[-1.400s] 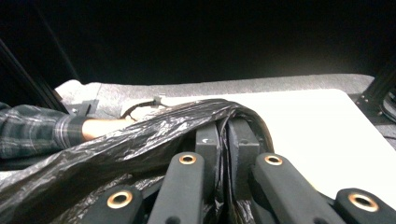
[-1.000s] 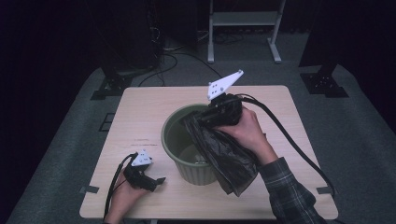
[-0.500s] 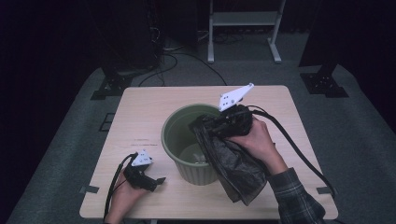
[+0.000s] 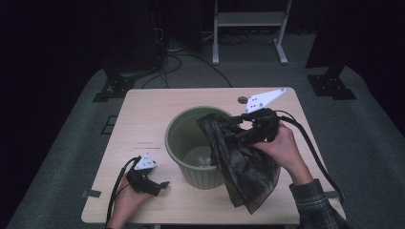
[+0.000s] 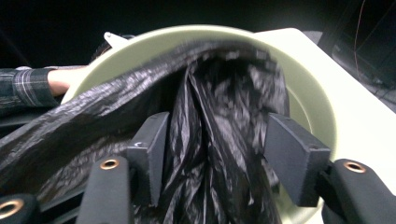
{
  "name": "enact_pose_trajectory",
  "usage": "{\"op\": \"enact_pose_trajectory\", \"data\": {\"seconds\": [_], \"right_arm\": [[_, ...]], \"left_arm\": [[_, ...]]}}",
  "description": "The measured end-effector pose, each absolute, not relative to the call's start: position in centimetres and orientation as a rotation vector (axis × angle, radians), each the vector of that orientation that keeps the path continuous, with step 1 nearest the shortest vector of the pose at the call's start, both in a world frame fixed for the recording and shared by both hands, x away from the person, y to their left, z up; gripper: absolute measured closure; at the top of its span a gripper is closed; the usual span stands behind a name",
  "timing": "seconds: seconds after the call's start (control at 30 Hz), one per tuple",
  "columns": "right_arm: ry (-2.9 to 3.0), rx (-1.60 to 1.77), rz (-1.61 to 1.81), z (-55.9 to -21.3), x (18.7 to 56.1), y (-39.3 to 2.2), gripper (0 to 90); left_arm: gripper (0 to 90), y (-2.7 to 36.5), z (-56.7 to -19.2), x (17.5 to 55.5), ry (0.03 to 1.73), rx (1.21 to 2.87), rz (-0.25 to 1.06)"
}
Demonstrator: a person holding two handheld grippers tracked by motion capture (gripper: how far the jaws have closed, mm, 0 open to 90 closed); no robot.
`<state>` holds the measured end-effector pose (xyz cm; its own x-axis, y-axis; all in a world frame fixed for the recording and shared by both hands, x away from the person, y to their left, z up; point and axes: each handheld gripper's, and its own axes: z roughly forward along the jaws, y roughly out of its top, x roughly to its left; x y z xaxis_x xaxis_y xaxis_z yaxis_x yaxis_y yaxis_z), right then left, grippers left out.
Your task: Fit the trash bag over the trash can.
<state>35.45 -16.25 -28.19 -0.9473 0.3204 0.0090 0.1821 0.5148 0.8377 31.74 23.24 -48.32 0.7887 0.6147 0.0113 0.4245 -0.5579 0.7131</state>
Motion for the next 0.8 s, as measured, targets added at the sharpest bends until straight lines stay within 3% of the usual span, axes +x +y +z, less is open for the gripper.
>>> {"op": "enact_pose_trajectory", "data": {"seconds": [0.17,0.23,0.27,0.3,0.33,0.47,0.8], "right_arm": [[2.588,0.496,1.417,-28.9,35.3,-17.6,35.0],[2.6,0.51,1.412,-29.4,35.4,-17.8,38.2],[2.625,0.492,1.413,-29.6,35.5,-17.8,52.2],[2.625,0.492,1.413,-29.6,35.5,-17.8,52.2],[2.639,0.478,1.407,-29.7,35.6,-17.7,57.6],[2.694,0.439,1.386,-29.9,36.1,-16.8,85.1],[2.685,0.36,1.418,-28.1,38.0,-13.6,87.9]], "left_arm": [[0.0,23.2,-48.3,31.7,0.766,2.246,0.336],[0.0,23.2,-48.3,31.7,0.766,2.247,0.336],[0.0,23.2,-48.3,31.7,0.766,2.247,0.337],[0.0,23.2,-48.3,31.7,0.767,2.246,0.337],[0.0,23.2,-48.3,31.7,0.767,2.246,0.337],[0.0,23.2,-48.3,31.7,0.767,2.246,0.337],[0.0,23.2,-48.3,31.7,0.767,2.246,0.336]]}}
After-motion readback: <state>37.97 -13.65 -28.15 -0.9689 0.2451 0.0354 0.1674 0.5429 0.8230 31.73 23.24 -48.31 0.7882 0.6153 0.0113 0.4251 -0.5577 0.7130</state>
